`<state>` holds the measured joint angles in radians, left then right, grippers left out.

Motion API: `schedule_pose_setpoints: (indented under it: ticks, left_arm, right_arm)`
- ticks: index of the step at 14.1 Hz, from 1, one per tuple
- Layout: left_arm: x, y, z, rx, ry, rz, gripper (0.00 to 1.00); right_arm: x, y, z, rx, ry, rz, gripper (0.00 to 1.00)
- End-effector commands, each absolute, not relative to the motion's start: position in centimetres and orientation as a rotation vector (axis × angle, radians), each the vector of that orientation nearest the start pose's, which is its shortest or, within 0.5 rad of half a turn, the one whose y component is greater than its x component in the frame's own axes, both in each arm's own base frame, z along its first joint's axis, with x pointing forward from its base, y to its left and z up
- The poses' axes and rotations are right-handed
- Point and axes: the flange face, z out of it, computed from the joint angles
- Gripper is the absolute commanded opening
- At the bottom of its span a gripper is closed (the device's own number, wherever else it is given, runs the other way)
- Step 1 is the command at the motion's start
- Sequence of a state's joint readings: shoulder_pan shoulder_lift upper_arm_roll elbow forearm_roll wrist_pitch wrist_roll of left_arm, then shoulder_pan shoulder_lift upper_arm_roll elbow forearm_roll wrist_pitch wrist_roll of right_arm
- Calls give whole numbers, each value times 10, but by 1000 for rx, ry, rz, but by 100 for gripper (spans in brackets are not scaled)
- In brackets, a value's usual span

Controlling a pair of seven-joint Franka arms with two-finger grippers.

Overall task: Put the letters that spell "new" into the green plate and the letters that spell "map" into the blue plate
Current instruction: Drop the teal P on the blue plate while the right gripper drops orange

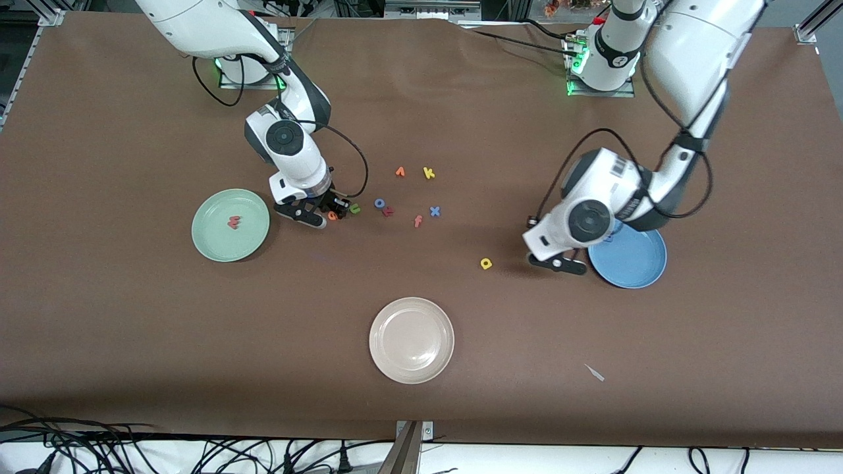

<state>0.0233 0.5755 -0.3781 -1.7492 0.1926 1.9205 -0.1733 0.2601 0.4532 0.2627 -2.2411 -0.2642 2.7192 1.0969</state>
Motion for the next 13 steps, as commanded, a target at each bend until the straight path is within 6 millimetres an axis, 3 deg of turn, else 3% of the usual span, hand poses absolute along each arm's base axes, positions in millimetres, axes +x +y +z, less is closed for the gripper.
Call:
schedule_pose_setpoints:
  ticks: [1,4,5,6,7,8,9,11,13]
  left_arm:
    - [608,-137,246,-2989,599,612,19]
    - [618,-79,220,-2873,754,634,21]
    - [619,-67,208,-2859,761,642,27]
    - [619,-65,205,-2847,786,640,32]
    - [620,-65,206,-2843,801,636,59]
    - [621,-66,209,-2842,803,627,94]
    - [622,-68,212,-2862,774,620,100]
    - [632,-80,228,-2906,701,572,100]
    - [631,-95,232,-3014,511,580,100]
  right_arm:
    - [466,285,169,-3057,537,-65,32]
    - [468,283,173,-3063,519,-75,28]
    - [471,280,177,-3068,504,-86,27]
    - [474,277,181,-3071,489,-98,27]
    - [477,272,187,-3089,477,-101,27]
    - [481,267,195,-3118,445,-98,27]
    - [486,258,205,-3155,395,-95,27]
    - [498,225,226,-3233,287,-81,27]
    - [509,189,244,-3300,143,-38,27]
